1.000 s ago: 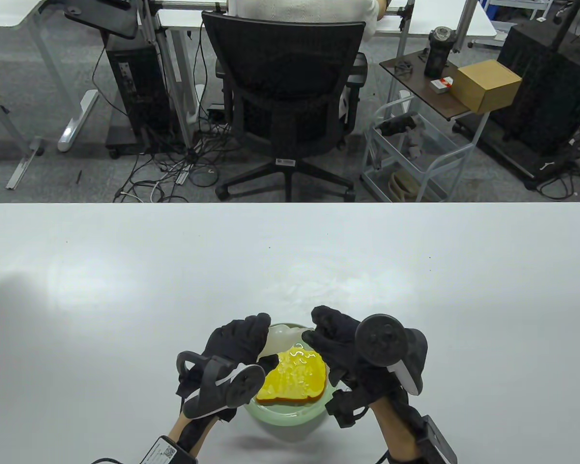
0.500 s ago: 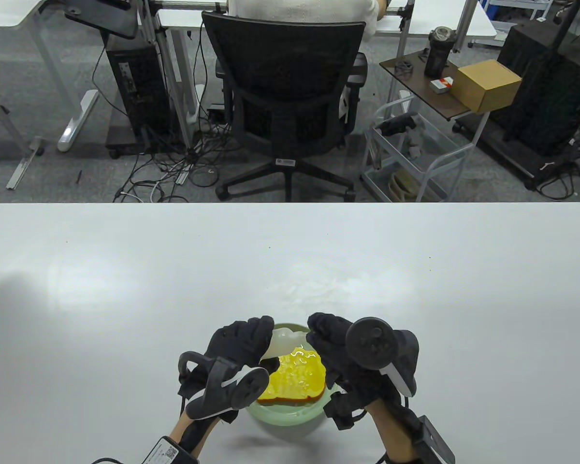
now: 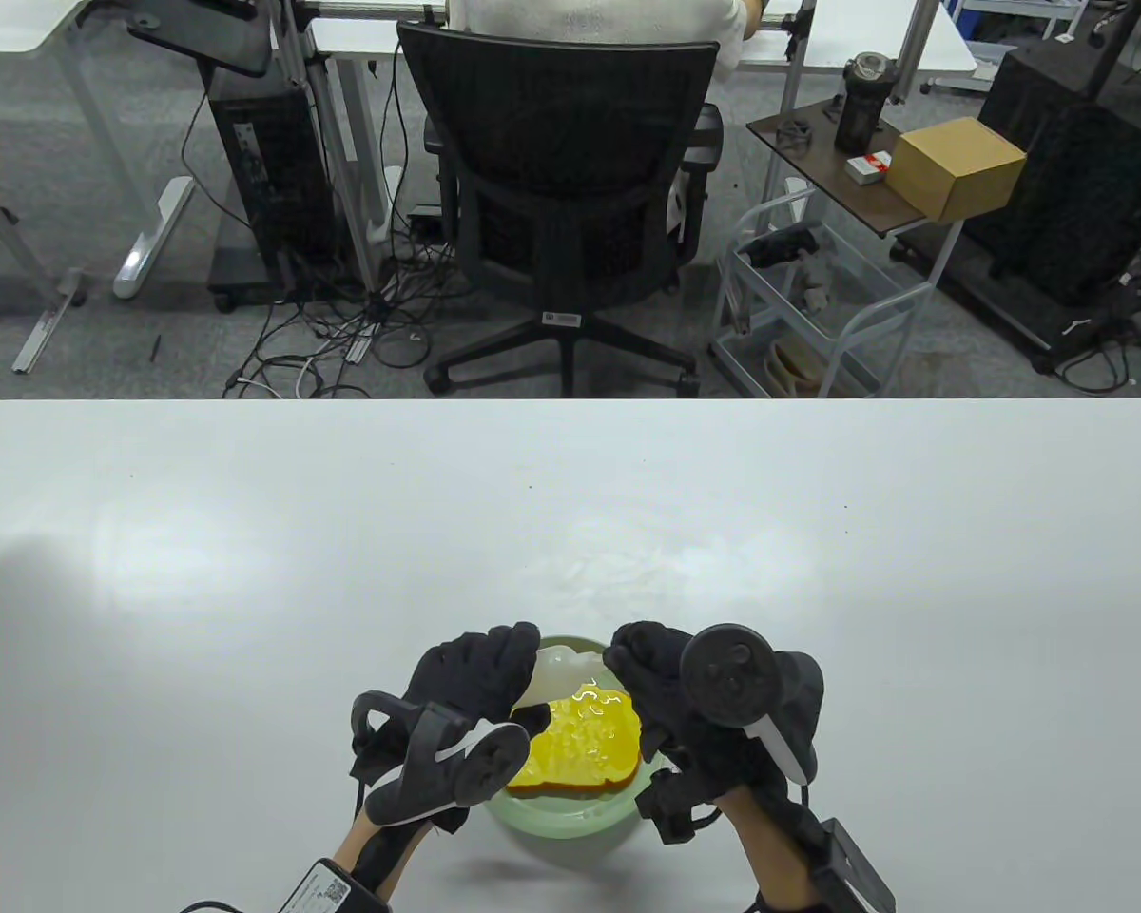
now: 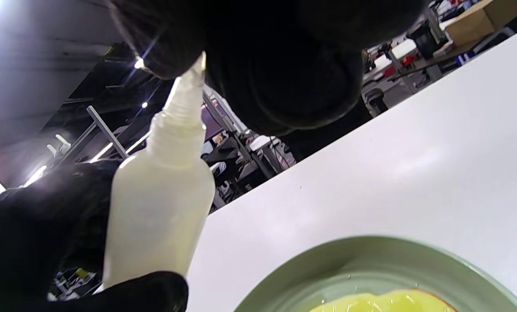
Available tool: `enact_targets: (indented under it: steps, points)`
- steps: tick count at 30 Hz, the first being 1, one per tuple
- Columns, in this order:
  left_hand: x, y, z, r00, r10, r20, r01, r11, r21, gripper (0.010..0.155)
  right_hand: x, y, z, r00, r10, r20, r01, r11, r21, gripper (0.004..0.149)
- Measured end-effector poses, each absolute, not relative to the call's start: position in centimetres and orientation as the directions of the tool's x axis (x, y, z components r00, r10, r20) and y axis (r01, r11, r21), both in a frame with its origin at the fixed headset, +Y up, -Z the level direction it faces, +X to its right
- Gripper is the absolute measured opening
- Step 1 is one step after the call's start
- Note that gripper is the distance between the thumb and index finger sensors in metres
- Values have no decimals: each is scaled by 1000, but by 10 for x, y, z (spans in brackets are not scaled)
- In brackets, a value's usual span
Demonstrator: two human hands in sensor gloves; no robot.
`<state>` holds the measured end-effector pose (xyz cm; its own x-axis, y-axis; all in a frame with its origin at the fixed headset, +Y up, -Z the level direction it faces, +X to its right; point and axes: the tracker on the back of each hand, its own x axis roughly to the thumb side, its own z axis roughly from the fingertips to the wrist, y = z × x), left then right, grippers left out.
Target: Squeeze honey bottle to draw zigzag on toast
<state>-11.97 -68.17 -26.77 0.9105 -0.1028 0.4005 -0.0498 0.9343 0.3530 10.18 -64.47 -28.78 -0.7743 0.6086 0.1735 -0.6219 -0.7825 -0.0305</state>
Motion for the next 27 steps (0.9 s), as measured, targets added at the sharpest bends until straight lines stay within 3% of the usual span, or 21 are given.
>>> enact_targets:
  steps: [5,13,15,20,23,27]
  points:
    - [-120,-681,-268,911,-92,402,-56,939,340,84,103,-642,-287,-770,610,187,-625,-780,-23,42]
    - [-128,-681,-272,924,-74,374,-58,942,329,85,133,-637,-278,-781,608,142,-625,-764,-163,42]
    - [-131,-680,-274,928,-55,368,-73,943,325,84,145,-646,-278,-827,554,94,-562,-814,-146,42]
    - [-133,-679,-274,930,-41,364,-87,941,327,84,167,-698,-279,-975,217,-57,-216,-976,-27,42]
    - [-132,-679,-274,929,-45,368,-83,942,325,84,172,-725,-279,-986,144,-84,-151,-985,79,42]
    - [-130,-680,-274,927,-56,370,-72,944,323,85,173,-742,-279,-988,121,-97,-132,-984,116,43]
